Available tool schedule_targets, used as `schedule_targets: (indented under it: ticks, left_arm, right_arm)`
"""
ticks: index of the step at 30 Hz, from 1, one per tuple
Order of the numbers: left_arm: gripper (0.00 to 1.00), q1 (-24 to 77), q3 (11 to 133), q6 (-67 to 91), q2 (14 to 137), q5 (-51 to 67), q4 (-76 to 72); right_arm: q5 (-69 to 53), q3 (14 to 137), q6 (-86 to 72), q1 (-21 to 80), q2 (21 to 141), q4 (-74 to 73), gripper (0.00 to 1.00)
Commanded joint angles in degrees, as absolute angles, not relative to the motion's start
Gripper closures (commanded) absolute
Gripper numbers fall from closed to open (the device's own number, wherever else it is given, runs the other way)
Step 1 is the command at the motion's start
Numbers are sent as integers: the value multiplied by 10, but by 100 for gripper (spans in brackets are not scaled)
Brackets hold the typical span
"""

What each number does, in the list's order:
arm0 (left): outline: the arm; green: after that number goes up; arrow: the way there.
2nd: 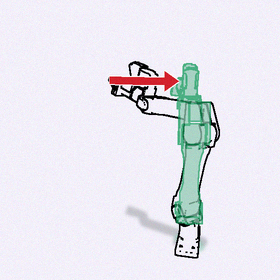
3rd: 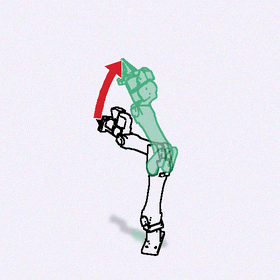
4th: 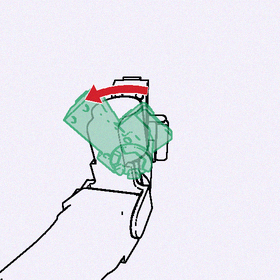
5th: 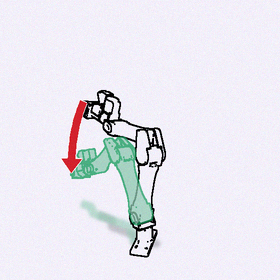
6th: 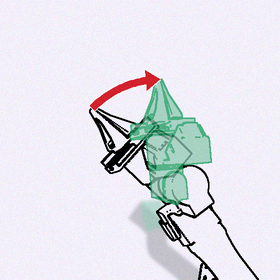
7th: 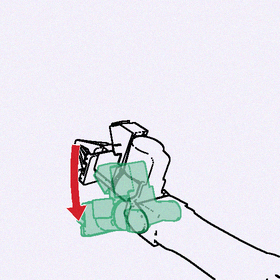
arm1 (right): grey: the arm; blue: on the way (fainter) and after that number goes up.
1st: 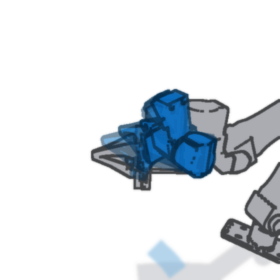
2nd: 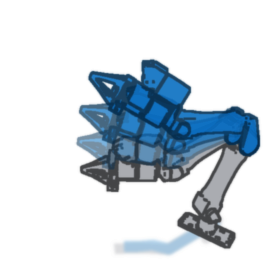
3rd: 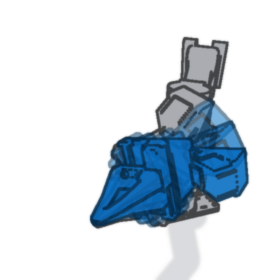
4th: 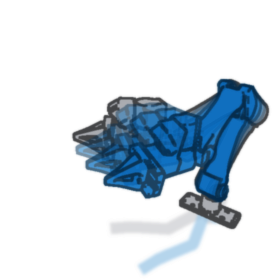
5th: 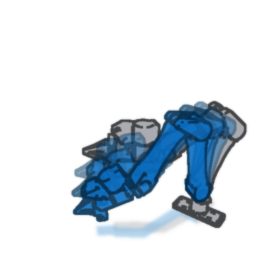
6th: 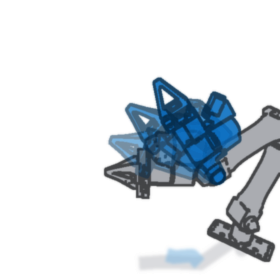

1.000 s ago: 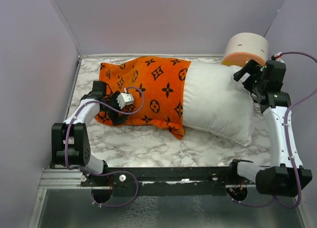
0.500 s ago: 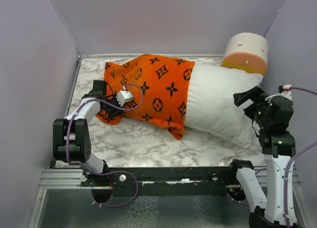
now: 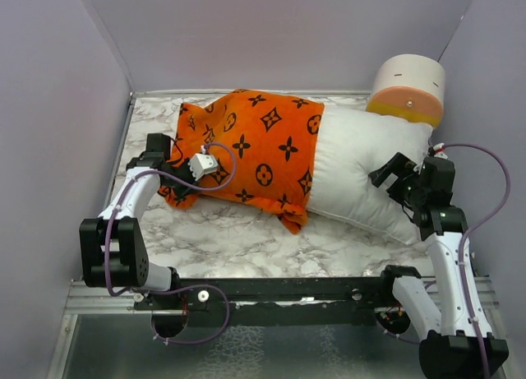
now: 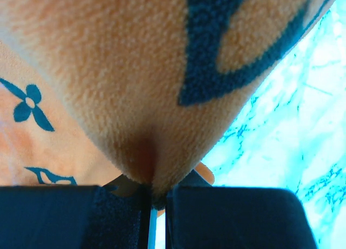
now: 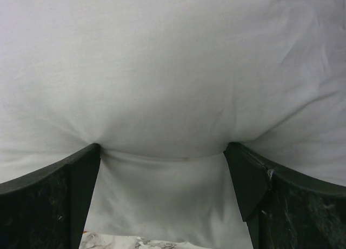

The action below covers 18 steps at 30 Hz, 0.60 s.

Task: Remove the pillowcase from the pillow
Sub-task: Remove the pillow from the pillowcase.

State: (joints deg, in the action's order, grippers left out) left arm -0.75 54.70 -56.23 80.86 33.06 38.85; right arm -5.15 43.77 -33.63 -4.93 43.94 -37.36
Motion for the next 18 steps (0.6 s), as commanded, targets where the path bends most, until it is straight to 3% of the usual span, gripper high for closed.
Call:
schedule_targets:
  ticks: [1, 7, 11, 14, 16, 18]
  left_arm:
    - [100, -46, 574, -605, 790, 283, 451]
    - [100, -143, 599, -666, 799, 285, 504]
    - [100, -160, 577, -706, 777, 286, 525]
    - [100, -159, 570, -713, 759, 285, 523]
    - [100, -166, 574, -725, 755, 281, 531]
    - [100, -180, 578, -744, 754, 280, 538]
  right_arm:
    - [17, 468, -295, -44, 472, -384, 0]
    - [-53, 416, -345, -14, 540, -290, 0]
    - [62, 431, -371, 194, 646, -214, 1]
    - [94, 488, -411, 254, 770, -245, 18]
    - [101, 492, -433, 255, 809, -239, 24]
    - [116, 480, -450, 255, 817, -223, 41]
